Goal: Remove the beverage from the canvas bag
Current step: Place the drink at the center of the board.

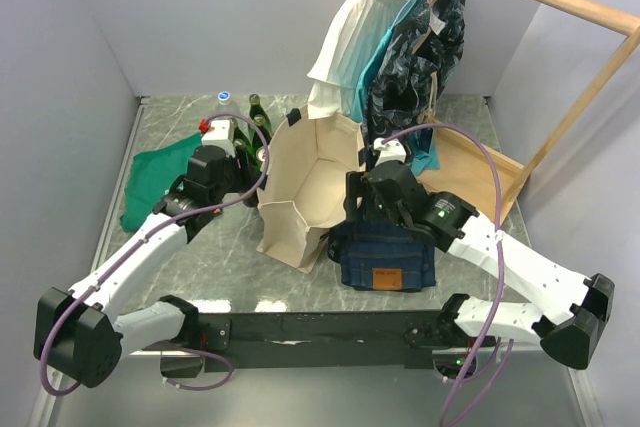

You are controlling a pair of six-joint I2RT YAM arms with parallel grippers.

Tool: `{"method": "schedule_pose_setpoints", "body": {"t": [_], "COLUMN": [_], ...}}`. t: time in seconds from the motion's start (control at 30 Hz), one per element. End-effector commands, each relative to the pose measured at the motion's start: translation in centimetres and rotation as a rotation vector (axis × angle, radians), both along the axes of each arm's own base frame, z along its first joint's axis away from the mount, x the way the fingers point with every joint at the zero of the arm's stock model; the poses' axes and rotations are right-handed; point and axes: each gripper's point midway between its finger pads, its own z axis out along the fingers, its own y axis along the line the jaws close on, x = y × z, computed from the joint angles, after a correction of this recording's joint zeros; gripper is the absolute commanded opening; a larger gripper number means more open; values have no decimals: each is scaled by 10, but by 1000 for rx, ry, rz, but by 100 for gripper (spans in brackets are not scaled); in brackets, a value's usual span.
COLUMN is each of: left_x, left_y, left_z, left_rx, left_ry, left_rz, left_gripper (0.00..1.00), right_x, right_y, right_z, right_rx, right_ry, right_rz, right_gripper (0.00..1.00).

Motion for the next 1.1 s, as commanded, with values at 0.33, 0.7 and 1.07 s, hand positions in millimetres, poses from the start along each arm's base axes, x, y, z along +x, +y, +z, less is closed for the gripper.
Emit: {"method": "schedule_pose_setpoints", "body": {"t": [0.33, 0.7, 1.07], "left_x": [25, 26, 27], "left_y": [-7, -17, -16], "left_z": [28, 23, 14], "left_rx": [-43, -26, -10], "left_ry": [-170, -163, -153], "left_rz": [58, 33, 45], "left_gripper": [1, 1, 1], "right_x": [10, 11, 12], "right_y": [3, 5, 5], "right_z": [13, 11, 12], "right_rx": [-15, -11, -12], "right_ry": [-29, -25, -25], "right_rz": [-3, -4, -5], "right_gripper": [93, 93, 93]}}
